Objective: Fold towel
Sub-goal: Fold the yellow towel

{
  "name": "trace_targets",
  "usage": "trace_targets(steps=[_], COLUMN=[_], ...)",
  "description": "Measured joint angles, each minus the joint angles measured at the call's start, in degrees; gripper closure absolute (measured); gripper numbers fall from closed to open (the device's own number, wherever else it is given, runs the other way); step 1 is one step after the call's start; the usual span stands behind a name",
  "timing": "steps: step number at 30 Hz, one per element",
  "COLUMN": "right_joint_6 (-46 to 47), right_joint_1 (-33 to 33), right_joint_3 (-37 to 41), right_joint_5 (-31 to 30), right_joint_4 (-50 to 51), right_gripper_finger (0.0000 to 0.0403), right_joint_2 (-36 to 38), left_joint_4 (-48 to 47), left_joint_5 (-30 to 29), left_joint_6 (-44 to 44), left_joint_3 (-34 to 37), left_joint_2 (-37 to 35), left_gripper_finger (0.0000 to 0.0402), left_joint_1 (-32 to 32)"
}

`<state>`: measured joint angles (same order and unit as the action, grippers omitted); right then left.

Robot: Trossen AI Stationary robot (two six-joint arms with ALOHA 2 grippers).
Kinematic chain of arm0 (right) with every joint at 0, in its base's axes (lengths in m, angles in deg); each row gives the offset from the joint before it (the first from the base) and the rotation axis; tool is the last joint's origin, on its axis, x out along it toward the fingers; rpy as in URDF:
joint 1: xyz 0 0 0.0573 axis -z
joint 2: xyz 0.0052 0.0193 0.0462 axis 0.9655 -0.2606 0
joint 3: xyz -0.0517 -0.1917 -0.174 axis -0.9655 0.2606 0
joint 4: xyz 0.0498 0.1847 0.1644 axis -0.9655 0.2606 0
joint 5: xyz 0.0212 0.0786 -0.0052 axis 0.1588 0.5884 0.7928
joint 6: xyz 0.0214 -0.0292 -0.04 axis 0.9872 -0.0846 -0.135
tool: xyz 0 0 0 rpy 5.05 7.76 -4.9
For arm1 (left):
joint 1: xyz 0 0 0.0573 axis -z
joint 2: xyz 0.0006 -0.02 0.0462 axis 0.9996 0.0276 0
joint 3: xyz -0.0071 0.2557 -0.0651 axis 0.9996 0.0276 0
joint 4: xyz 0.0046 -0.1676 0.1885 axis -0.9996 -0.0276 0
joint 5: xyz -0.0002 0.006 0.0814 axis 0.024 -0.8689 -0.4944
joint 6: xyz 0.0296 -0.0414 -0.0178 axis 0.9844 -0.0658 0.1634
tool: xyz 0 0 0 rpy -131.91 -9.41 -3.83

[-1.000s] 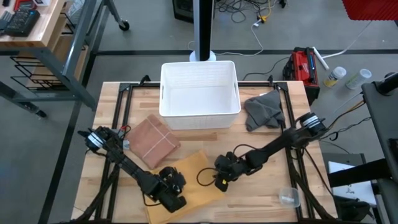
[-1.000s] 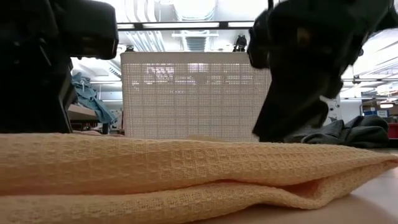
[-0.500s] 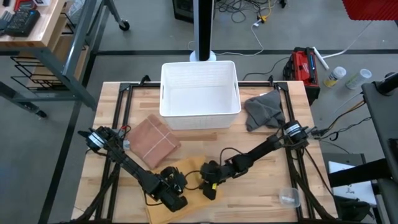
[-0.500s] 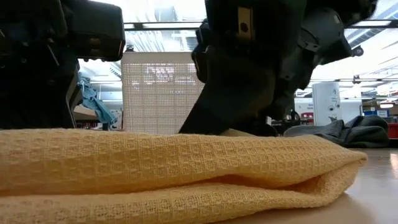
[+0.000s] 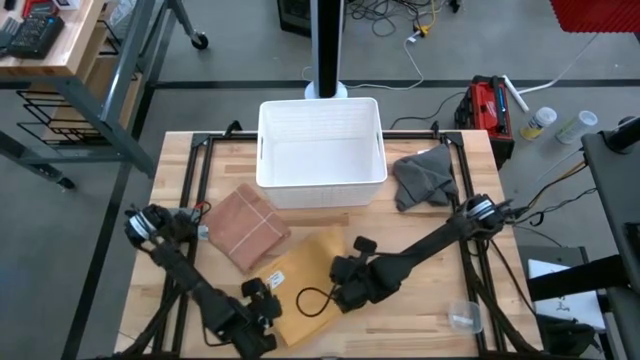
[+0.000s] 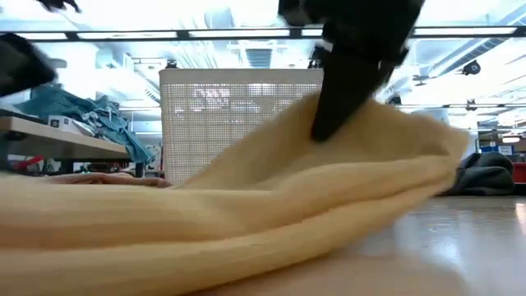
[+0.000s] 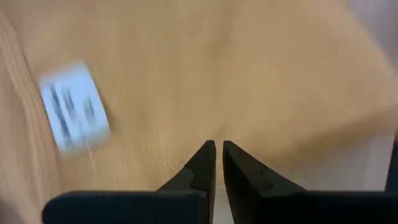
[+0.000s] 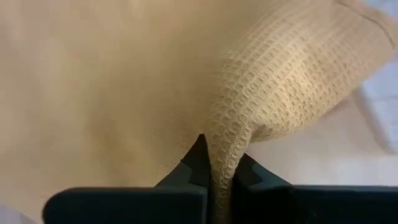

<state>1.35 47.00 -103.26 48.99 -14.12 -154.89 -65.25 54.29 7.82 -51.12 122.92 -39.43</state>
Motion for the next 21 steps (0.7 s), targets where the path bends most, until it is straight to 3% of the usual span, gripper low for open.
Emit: trace_targets(steps=[3, 8, 21], right_joint_6=[0.9, -0.2, -7.0], right_joint_1=[-0.4, -0.2, -0.2], right_joint_3=[-3.2, -5.6, -7.4], right_joint_5=[-2.2, -2.3, 5.5], right_joint_4=[4.4, 2.6, -19.2], right_gripper_finger=[0.0399, 0.0401, 0.0402], right_joint_2=[0.2, 0.2, -5.0], left_joint_4=[2.1, 7.9, 9.0], left_joint_5=[-1.7, -3.4, -3.1], left_joint_6=[-5.4, -7.9, -6.9], left_joint_3=[2.5, 6.8, 6.7], left_joint_2=[0.0, 0.0, -0.6], left_gripper_finger=[0.0382, 0.0382, 0.0386], left_joint_1=[1.1, 1.0, 0.4])
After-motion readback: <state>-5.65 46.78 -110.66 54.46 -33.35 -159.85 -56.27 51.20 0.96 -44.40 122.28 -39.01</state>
